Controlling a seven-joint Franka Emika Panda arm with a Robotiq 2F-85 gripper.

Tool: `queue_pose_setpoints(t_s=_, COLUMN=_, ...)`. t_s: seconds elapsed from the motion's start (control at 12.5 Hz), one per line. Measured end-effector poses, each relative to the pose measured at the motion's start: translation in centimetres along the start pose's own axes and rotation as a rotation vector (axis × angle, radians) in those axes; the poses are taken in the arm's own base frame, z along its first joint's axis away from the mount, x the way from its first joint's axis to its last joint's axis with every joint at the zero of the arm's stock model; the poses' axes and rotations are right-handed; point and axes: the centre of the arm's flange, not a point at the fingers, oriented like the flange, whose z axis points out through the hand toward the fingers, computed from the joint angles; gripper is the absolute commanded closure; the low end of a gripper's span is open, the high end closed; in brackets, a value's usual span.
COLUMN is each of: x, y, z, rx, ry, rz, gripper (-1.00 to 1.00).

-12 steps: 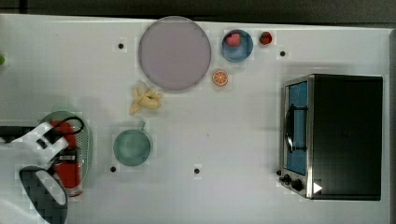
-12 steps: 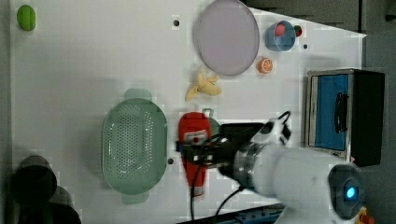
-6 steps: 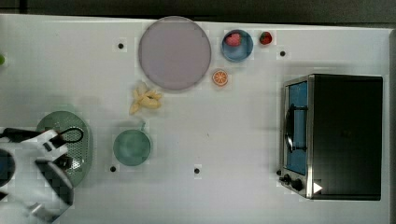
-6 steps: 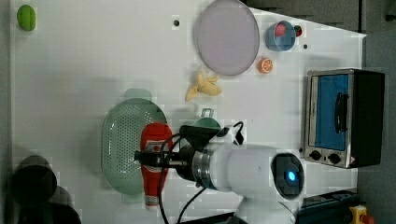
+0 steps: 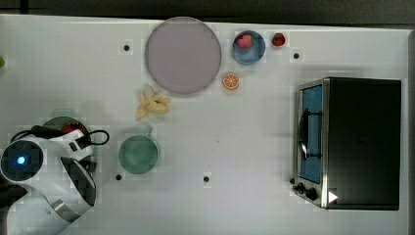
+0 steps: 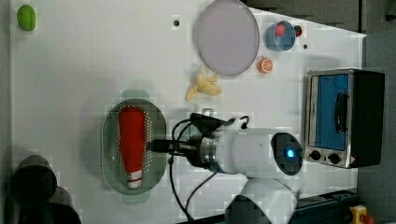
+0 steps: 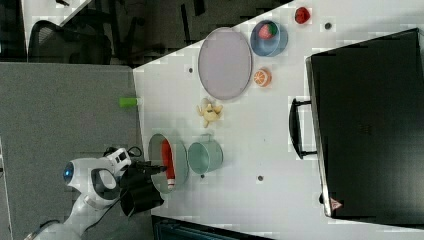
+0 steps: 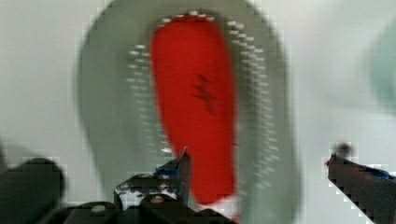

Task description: Pick Ketchup from the table and place it in strainer.

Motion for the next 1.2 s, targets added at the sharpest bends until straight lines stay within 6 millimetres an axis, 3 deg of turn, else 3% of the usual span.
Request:
queue_pose_setpoints(t_s=0.24, x=0.9, y=2.7, z=-5.6, rx=-0.121, ry=0.04, rz=0.047, gripper=-1.0)
queue_pose_setpoints(t_s=0.4, x=2.6, y=5.2, z=-11.0, rx=-0.13, ry=0.139, rz=0.118, gripper=-1.0)
queue_pose_setpoints(t_s=0.56, x=4.4, y=9.1, z=-17.1, rx=-0.14, ry=0.229, rz=0.224, gripper=-1.0)
queue_pose_setpoints(t_s=0.72, x=6.6, y=14.1, z=-22.8, rx=-0.124, ry=0.297, rz=0.355, gripper=-1.0)
queue_pose_setpoints(t_s=0.88, x=8.6, y=20.5, z=-27.6, rx=-0.113, ry=0.307, rz=0.507, gripper=-1.0)
queue_pose_setpoints(t_s=1.04, x=9.6, y=27.3, z=-30.7, rx=-0.103, ry=0.285, rz=0.655, gripper=-1.0)
queue_pose_setpoints(t_s=1.2, x=9.8, y=32.3, z=-33.2, rx=-0.096, ry=0.22, rz=0.774, gripper=-1.0)
